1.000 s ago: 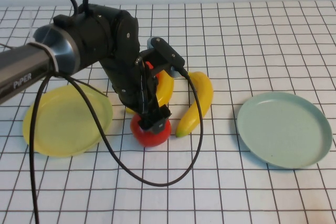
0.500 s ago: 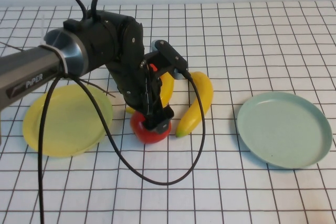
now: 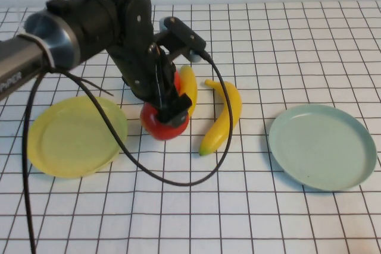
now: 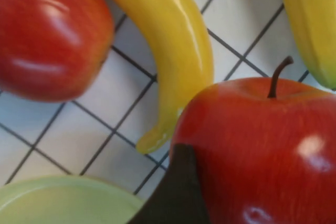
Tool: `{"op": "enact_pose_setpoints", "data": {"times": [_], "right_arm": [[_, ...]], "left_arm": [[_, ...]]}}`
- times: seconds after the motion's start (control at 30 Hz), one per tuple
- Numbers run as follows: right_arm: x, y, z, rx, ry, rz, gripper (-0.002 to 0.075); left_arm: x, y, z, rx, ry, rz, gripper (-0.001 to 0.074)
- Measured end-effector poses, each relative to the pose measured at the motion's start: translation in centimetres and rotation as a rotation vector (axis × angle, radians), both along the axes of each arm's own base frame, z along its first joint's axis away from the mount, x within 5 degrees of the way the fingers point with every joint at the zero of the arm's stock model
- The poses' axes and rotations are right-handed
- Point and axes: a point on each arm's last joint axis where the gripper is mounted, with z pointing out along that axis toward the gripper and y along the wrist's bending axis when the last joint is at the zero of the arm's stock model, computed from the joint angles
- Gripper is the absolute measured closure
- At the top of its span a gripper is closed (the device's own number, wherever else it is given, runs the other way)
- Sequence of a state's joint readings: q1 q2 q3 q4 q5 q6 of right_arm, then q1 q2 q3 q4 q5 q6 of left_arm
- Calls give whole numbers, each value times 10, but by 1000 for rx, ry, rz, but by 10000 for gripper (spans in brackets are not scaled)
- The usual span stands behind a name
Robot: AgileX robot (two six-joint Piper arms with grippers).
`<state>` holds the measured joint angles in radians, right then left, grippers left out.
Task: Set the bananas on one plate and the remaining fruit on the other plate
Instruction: Put one type of fruit in the left plate
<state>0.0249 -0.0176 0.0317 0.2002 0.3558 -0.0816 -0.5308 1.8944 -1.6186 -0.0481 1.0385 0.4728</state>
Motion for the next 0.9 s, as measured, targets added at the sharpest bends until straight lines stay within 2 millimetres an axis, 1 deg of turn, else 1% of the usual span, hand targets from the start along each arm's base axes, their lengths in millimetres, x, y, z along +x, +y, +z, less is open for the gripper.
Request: {"op": "enact_pose_setpoints", "data": {"times": [0.1,0.2,0.3,0.4,0.47,0.5,0.6,0.9], "right_arm": [[0,0,0,0,0,0,743],[0,0,0,0,0,0,743],[0,0,0,0,0,0,743],[0,0,0,0,0,0,743],[0,0,0,0,0,0,742],[0,0,0,0,0,0,743],[0,0,0,0,0,0,743],[0,0,0,0,0,0,743]], "left_arm": [[-1,14,30,-29,-41,71,141],[2,38,49,-44,-65,167,141],[14,73,50,-23,-73,301,142],[26,105,41,29,-65,409,142],[32,122,35,58,-58,463,142],[35,127,31,65,-50,482,142],[42,135,20,74,-24,511,142],[53,132,-9,65,29,533,142]]}}
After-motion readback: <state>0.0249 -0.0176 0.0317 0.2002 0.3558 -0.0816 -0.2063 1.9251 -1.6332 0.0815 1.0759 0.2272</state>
